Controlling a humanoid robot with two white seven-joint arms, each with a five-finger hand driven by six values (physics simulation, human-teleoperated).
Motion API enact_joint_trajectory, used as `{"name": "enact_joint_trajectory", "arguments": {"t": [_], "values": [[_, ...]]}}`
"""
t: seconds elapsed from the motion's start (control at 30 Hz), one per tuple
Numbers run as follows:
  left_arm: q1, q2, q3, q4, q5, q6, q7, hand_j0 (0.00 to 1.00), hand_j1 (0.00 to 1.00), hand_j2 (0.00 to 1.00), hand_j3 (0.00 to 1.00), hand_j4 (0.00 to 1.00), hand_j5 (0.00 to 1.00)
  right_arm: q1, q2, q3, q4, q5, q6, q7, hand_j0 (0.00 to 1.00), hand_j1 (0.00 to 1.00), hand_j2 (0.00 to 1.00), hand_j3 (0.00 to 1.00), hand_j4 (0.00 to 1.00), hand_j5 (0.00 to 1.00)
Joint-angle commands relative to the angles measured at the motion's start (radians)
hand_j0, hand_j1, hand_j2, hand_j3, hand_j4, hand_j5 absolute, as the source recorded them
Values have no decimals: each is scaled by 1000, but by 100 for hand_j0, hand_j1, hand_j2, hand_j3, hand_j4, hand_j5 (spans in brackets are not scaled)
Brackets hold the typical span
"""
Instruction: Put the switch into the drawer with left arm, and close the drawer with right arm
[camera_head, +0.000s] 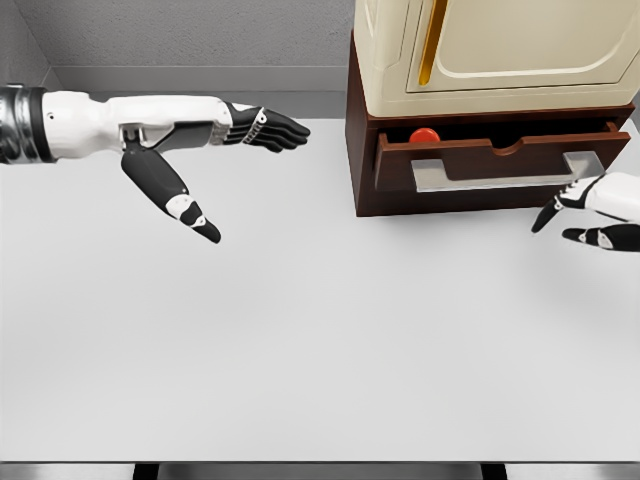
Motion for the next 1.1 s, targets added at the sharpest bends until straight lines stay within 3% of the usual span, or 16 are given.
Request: {"name": "enact_joint_trajectory", "arguments": {"t": [0.0,0.13,0.23,0.47,0.6,0.67,0.7,0.8,0.83,0.9,0.97,1.07], "values": [[0,0,2,0,6,0,0,100,100,100,100,100,100,0,1,4,21,-5,3,0,56,56,56,56,56,56],[3,0,2,0,6,0,0,100,100,100,100,100,100,-21,9,18,61,1,3,0,56,56,56,56,56,56],[5,-1,0,0,5,0,0,100,100,100,100,100,100,-92,23,90,95,1,3,0,56,56,56,56,56,56],[6,-1,2,0,5,0,0,100,100,100,100,100,100,-146,47,130,120,1,3,0,57,57,57,57,57,57],[6,-1,2,3,5,0,0,100,100,100,100,100,100,-218,69,186,159,7,3,0,57,57,57,57,57,57],[6,-1,2,3,5,0,0,100,100,100,100,100,100,-212,60,186,158,9,3,0,61,61,61,61,61,61],[6,-1,0,3,3,2,0,100,100,100,100,100,100,-199,57,186,153,10,3,0,68,68,68,68,68,68],[6,-1,-3,14,1,4,0,100,100,100,100,100,100,-121,15,185,98,14,3,0,80,80,80,80,80,80],[6,-1,-3,21,1,5,0,100,100,100,100,100,100,-68,12,185,20,20,3,0,100,100,100,100,100,100],[6,-1,-9,26,0,7,0,100,100,100,100,100,100,-45,11,188,-61,24,3,0,100,100,100,100,100,100],[6,-9,-11,26,-103,5,0,100,100,100,100,100,100,-45,11,194,-61,24,3,0,100,100,100,100,100,100],[6,-17,-11,26,-118,7,0,100,100,100,100,100,100,-45,9,208,-60,23,3,0,100,100,100,100,100,100]]}}
